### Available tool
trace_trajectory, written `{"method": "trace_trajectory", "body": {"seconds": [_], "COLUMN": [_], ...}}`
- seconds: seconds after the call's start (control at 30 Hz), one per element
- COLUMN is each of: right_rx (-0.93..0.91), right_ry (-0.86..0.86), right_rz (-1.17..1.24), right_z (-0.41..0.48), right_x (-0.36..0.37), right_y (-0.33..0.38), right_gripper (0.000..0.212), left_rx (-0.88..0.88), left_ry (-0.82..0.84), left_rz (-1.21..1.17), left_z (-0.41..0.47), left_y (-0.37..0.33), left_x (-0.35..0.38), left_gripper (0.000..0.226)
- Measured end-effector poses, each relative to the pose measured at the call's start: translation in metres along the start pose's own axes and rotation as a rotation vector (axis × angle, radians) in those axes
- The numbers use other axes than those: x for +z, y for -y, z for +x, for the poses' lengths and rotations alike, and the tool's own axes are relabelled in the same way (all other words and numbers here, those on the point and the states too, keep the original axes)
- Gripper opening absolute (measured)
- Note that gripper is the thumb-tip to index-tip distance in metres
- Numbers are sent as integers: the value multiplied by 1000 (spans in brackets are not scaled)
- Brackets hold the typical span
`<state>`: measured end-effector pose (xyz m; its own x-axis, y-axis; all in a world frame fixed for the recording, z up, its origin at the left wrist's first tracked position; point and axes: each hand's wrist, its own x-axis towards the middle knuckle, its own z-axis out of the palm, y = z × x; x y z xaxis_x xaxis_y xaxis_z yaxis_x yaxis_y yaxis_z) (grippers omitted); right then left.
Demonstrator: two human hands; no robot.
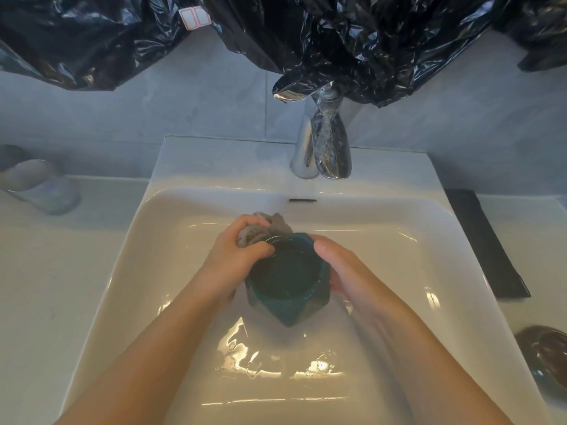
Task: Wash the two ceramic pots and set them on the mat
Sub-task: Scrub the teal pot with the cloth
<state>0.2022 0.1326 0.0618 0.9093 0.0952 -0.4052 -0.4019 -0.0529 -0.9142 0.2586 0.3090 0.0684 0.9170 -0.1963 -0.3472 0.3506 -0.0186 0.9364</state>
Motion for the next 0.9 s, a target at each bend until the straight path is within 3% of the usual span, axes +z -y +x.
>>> {"method": "trace_trajectory", "body": {"seconds": [0.1, 0.2, 0.23, 0.33, 0.53, 0.6, 0.73, 0.8, 0.9], "right_rx": [-19, -73, -86, -69, 117, 115, 21, -23, -73], "right_ry": [-8, -153, -219, -265, -75, -95, -121, -163, -260], "right_rz": [147, 193, 187, 172, 63, 41, 115, 112, 133], "right_z": [2, 4, 6, 7, 1, 2, 1, 2, 4], "right_x": [3, 15, 18, 17, 11, 11, 14, 19, 19], "right_y": [-10, -9, -7, 0, 2, 5, -3, -7, -2], "right_gripper": [58, 30, 30, 34, 35, 36, 44, 27, 26], "left_rx": [35, 104, 120, 112, -17, -31, 63, 109, 130], "left_ry": [-187, -310, -304, -160, 145, 83, -219, -317, -252], "left_rz": [-82, -107, -93, -25, -5, -18, -86, -134, -138], "left_z": [1, -2, -3, -6, -4, -2, -1, -5, -10], "left_y": [4, 7, 7, 6, -2, -1, 4, 6, 7], "left_x": [7, 12, 12, 7, 0, 1, 9, 13, 14], "left_gripper": [24, 29, 30, 27, 33, 33, 34, 39, 35]}}
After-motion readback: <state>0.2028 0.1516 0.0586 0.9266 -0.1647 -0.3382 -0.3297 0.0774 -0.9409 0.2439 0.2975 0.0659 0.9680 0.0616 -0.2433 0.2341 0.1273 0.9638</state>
